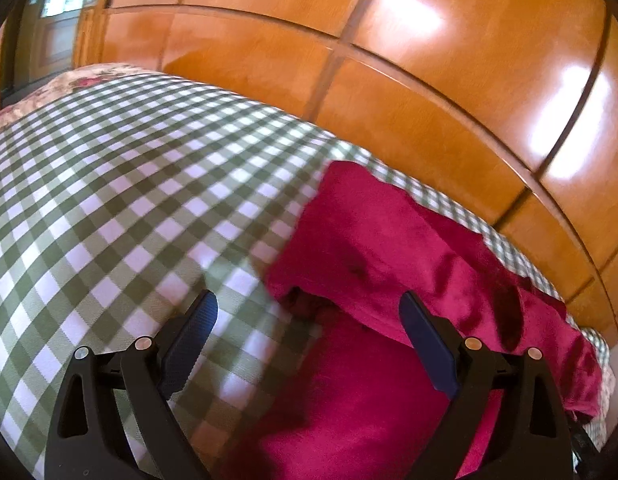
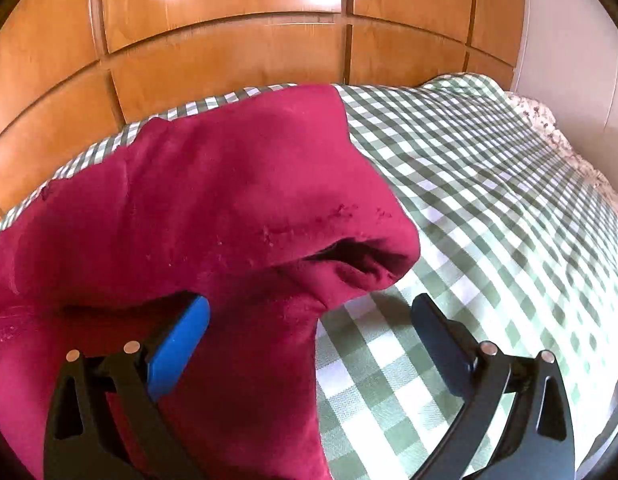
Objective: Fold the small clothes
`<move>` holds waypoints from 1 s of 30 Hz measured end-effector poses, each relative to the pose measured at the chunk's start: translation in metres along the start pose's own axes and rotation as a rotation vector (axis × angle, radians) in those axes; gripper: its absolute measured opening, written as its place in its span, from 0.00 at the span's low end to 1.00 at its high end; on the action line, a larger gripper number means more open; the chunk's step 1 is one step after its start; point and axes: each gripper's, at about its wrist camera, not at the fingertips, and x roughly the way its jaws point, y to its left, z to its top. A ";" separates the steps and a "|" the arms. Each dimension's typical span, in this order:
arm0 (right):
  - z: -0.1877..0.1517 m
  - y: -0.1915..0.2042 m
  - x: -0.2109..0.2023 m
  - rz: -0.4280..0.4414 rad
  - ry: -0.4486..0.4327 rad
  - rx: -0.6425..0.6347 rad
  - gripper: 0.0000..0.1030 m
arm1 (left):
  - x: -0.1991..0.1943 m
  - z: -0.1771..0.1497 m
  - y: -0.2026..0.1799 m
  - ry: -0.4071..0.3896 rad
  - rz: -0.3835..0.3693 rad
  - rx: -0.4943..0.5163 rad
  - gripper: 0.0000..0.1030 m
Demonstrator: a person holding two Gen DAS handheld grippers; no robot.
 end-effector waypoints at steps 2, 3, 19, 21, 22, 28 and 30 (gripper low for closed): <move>-0.002 0.004 -0.003 -0.002 -0.021 -0.014 0.98 | -0.010 0.001 -0.013 0.007 -0.083 0.005 0.89; -0.003 0.004 -0.003 -0.014 -0.023 -0.017 0.98 | -0.016 0.000 -0.027 0.012 -0.146 0.018 0.89; -0.003 -0.011 -0.016 -0.038 -0.086 0.078 0.98 | 0.090 -0.017 -0.191 0.443 -0.276 0.144 0.24; -0.003 -0.012 -0.013 -0.042 -0.072 0.084 0.98 | 0.087 -0.021 -0.207 0.445 -0.300 0.178 0.08; -0.003 -0.013 -0.013 -0.040 -0.069 0.089 0.98 | 0.084 -0.019 -0.209 0.446 -0.318 0.184 0.04; -0.003 -0.021 -0.016 -0.030 -0.085 0.123 0.98 | 0.050 0.018 -0.204 0.273 -0.383 0.127 0.04; -0.003 -0.021 -0.016 -0.027 -0.079 0.122 0.98 | 0.045 0.031 -0.191 0.224 -0.366 0.076 0.04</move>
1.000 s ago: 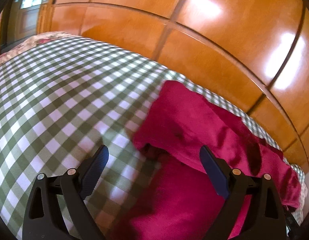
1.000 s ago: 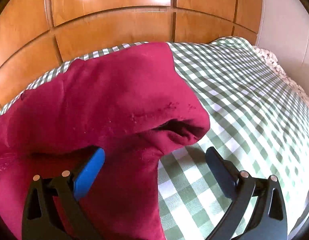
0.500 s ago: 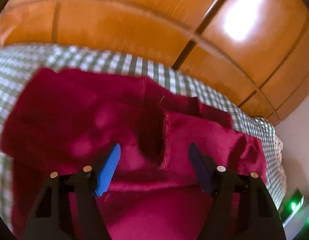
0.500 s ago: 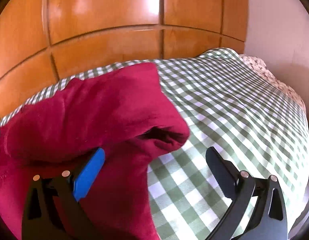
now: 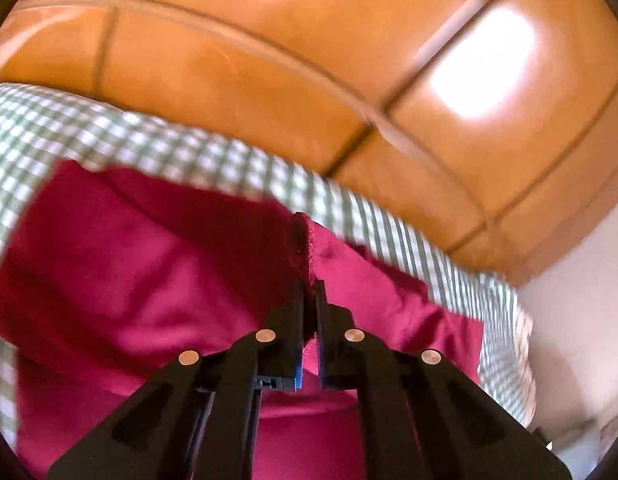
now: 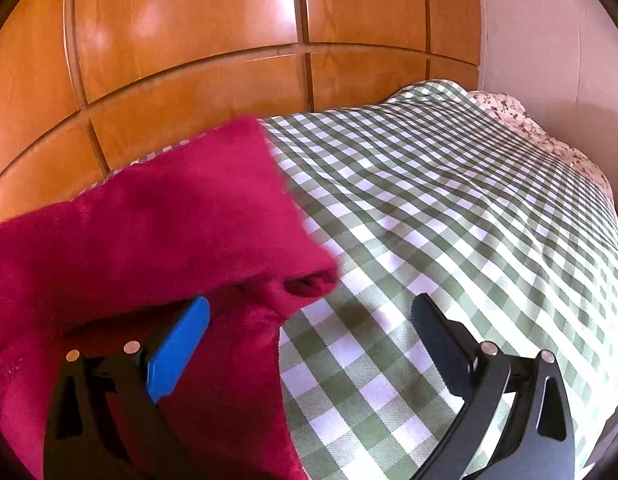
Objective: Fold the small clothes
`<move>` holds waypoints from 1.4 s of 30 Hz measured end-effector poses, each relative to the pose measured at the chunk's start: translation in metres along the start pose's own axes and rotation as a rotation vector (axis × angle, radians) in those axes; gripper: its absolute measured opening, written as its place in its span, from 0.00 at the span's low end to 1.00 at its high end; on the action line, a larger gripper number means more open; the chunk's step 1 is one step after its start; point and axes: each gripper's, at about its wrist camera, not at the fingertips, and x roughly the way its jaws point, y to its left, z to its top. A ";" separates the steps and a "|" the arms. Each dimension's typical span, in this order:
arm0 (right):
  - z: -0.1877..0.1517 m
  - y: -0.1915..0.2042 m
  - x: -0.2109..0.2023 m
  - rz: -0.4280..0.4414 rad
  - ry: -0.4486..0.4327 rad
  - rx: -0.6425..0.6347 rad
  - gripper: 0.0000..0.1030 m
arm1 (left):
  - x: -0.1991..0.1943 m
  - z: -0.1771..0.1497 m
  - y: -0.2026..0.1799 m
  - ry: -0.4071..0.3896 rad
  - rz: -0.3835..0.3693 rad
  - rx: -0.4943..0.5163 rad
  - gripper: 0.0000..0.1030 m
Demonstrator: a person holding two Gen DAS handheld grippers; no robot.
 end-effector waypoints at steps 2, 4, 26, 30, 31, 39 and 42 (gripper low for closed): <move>-0.001 0.001 0.001 0.000 0.009 -0.003 0.98 | -0.008 0.002 0.011 -0.024 0.020 -0.026 0.04; -0.001 -0.001 0.002 0.007 0.012 0.002 0.98 | -0.014 0.001 0.031 -0.026 0.052 -0.059 0.04; 0.024 0.010 0.026 0.097 0.089 -0.024 0.98 | -0.018 -0.055 0.114 -0.050 0.069 -0.077 0.04; 0.026 0.013 0.031 0.052 0.099 -0.041 0.98 | -0.024 -0.057 0.118 -0.052 0.064 -0.077 0.04; 0.026 0.012 0.032 0.050 0.103 -0.038 0.98 | -0.025 -0.059 0.120 -0.053 0.064 -0.077 0.04; 0.034 0.012 0.038 0.022 0.107 -0.063 0.98 | -0.023 -0.057 0.117 -0.053 0.064 -0.076 0.04; 0.049 0.004 0.024 -0.087 -0.035 -0.077 0.98 | -0.023 -0.058 0.118 -0.051 0.046 -0.077 0.05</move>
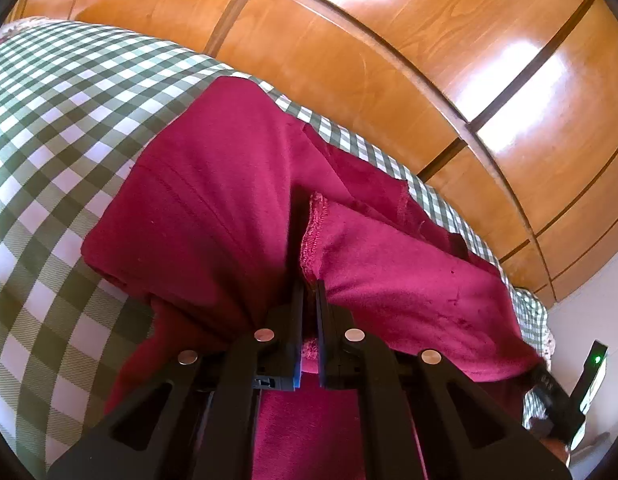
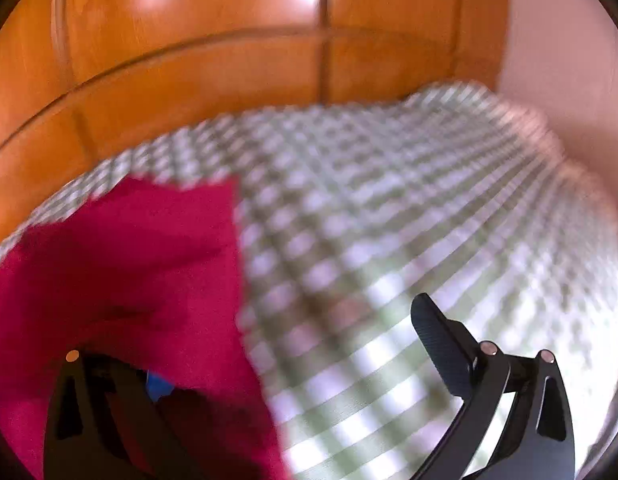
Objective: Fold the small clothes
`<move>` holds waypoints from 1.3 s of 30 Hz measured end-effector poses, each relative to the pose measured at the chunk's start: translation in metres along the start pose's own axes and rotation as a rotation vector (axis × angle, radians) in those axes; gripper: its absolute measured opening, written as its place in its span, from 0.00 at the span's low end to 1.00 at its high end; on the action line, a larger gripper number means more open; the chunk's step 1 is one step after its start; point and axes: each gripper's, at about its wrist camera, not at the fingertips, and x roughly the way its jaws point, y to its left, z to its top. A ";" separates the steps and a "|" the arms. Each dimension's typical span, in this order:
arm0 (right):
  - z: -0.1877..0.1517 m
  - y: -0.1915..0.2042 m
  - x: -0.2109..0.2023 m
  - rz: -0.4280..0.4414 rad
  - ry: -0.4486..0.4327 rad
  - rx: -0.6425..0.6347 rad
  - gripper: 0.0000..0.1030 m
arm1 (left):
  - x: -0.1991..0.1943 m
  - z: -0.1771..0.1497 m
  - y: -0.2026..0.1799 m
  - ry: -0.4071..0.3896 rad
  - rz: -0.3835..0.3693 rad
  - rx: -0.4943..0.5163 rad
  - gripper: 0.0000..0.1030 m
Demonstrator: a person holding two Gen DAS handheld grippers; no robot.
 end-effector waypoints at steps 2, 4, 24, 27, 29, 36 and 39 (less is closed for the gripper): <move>-0.001 -0.004 0.004 0.000 -0.007 -0.007 0.98 | 0.001 -0.001 -0.003 0.009 -0.009 0.020 0.07; -0.007 0.002 0.024 -0.028 0.089 -0.063 0.98 | 0.003 -0.002 -0.007 0.010 0.010 0.041 0.07; -0.038 -0.039 -0.023 0.210 0.129 -0.092 0.98 | -0.053 -0.032 0.013 0.075 -0.036 0.048 0.36; -0.048 -0.053 -0.043 0.272 0.111 -0.110 0.98 | -0.078 -0.041 0.018 0.082 -0.033 0.075 0.51; -0.057 -0.062 -0.055 0.328 0.113 -0.098 0.98 | -0.097 -0.047 0.025 0.063 -0.022 0.084 0.55; -0.089 -0.085 -0.088 0.626 0.177 -0.061 0.77 | -0.145 -0.068 0.058 0.055 -0.018 0.098 0.55; -0.101 -0.091 -0.088 0.733 0.263 -0.009 0.67 | -0.162 -0.080 0.074 0.082 -0.042 0.083 0.46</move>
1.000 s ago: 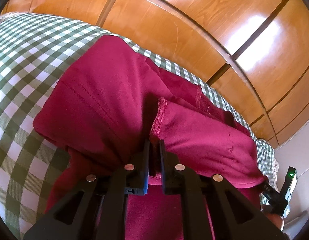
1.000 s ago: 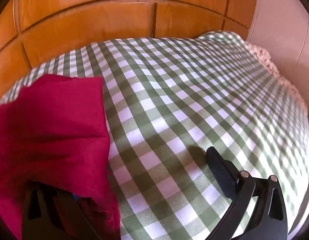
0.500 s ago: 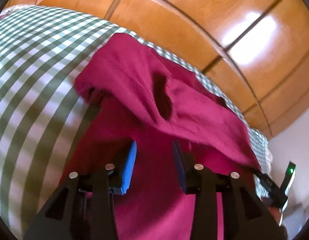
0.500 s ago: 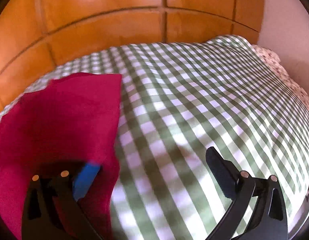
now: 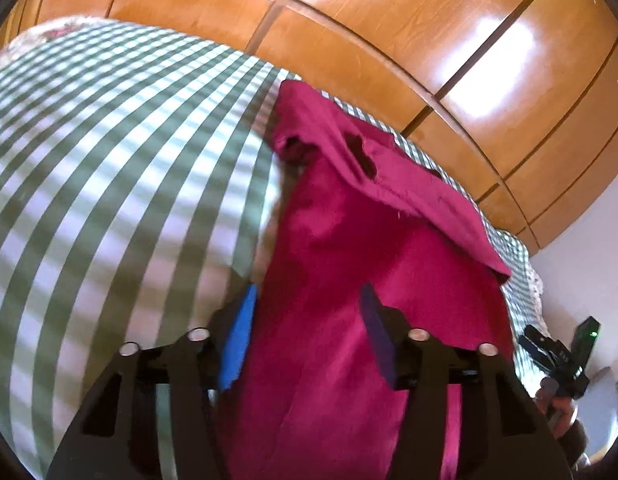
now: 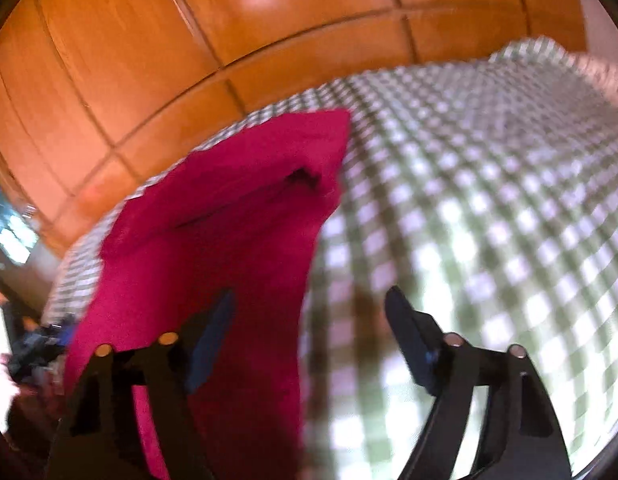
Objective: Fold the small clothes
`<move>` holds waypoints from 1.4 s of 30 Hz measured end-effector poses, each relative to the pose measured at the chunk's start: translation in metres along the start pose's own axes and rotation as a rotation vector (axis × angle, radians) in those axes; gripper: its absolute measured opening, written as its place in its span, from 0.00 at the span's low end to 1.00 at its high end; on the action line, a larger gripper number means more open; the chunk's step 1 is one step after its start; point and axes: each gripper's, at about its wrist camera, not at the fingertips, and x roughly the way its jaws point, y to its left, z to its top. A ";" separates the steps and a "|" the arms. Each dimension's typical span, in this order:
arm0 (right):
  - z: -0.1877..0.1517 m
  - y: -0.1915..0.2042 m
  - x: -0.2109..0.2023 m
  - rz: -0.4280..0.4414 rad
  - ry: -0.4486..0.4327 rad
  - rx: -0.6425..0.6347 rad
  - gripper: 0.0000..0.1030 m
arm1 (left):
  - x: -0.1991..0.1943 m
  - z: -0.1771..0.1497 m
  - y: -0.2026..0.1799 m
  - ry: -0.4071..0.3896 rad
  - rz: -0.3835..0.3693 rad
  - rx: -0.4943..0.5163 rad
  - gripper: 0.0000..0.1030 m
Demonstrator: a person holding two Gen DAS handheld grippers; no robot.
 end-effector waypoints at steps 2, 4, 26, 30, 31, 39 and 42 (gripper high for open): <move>-0.008 -0.005 0.001 0.058 0.043 0.041 0.57 | -0.005 -0.006 0.006 0.013 -0.021 -0.015 0.42; -0.017 -0.009 -0.001 0.113 0.081 0.069 0.53 | -0.012 -0.013 0.013 0.028 -0.048 -0.031 0.41; -0.096 0.012 -0.009 0.400 0.422 0.061 0.23 | -0.028 -0.081 0.018 0.308 -0.433 -0.136 0.27; -0.088 0.014 -0.017 0.479 0.375 0.065 0.11 | -0.031 -0.075 0.011 0.285 -0.429 -0.133 0.10; -0.085 0.013 -0.017 0.506 0.353 0.076 0.10 | -0.037 -0.070 0.009 0.251 -0.440 -0.126 0.08; -0.045 0.003 -0.060 0.728 0.105 0.179 0.07 | -0.074 -0.046 0.001 0.082 -0.535 -0.152 0.07; -0.042 0.009 -0.072 0.772 0.072 0.144 0.07 | -0.087 -0.043 -0.016 0.062 -0.585 -0.106 0.07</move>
